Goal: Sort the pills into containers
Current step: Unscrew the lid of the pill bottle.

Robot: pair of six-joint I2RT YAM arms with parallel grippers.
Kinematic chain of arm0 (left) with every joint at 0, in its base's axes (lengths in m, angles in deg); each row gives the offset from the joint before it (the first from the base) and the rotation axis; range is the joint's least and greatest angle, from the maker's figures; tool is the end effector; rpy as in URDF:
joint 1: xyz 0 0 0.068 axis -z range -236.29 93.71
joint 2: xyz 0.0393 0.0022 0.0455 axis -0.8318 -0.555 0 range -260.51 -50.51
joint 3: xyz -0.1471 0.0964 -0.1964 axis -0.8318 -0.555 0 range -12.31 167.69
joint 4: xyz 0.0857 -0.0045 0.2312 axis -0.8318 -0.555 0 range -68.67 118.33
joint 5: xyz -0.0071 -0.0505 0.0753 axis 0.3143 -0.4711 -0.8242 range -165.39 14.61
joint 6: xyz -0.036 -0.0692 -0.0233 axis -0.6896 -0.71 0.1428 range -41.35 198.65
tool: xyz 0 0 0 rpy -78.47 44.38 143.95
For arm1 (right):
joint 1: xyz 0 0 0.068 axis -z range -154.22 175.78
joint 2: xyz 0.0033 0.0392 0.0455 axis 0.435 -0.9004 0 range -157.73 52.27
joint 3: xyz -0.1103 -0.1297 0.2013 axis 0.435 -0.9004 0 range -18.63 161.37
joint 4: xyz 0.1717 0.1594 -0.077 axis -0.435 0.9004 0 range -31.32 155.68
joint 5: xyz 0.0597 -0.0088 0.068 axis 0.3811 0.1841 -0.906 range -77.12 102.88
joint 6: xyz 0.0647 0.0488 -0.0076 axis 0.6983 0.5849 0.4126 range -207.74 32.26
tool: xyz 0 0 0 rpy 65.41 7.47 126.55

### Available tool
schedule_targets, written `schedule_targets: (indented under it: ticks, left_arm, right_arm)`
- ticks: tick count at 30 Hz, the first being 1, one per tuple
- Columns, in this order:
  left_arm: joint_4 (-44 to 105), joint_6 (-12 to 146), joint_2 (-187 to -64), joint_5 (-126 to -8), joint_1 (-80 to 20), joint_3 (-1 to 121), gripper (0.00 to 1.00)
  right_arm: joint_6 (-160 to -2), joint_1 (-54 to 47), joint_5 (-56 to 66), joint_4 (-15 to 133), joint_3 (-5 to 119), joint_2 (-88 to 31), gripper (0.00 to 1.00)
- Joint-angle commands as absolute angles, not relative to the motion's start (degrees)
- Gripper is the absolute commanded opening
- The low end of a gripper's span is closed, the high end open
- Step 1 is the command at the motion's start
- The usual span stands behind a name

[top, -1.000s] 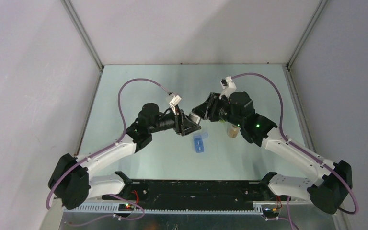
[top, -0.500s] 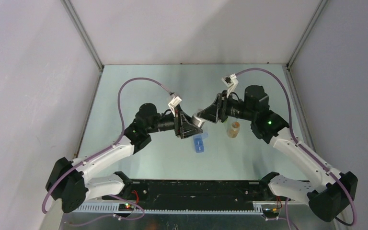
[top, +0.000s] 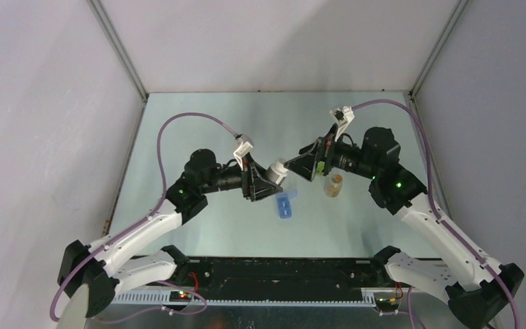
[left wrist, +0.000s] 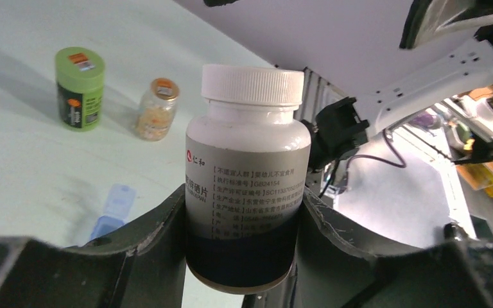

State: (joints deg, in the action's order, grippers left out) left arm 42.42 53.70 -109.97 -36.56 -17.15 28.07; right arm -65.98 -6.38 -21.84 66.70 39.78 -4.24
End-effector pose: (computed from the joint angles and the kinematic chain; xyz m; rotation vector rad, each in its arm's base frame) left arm 0.1700 -0.1956 0.3033 0.7774 1.6674 -1.3745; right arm 0.1799 0.1607 0.3792 -0.6451 1.6899 1.1946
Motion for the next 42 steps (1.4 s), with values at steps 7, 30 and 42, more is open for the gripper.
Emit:
schedule_targets:
  ticks: [7,30,42]
  left_arm:
    - [34.2,61.6,-105.4,-47.0,-16.4,31.7,0.0]
    - [42.1,56.0,-110.4,-48.5,-14.7,36.7,0.0]
    - [49.4,47.3,-112.2,-51.5,-14.8,38.0,0.0]
  right_arm:
    - [-47.1,-17.5,14.4,66.2,41.2,-5.8,0.85]
    - [-44.9,-15.3,9.2,68.8,44.5,-10.2,0.55]
    - [-54.9,-4.6,-27.4,58.6,41.6,-7.3,0.18]
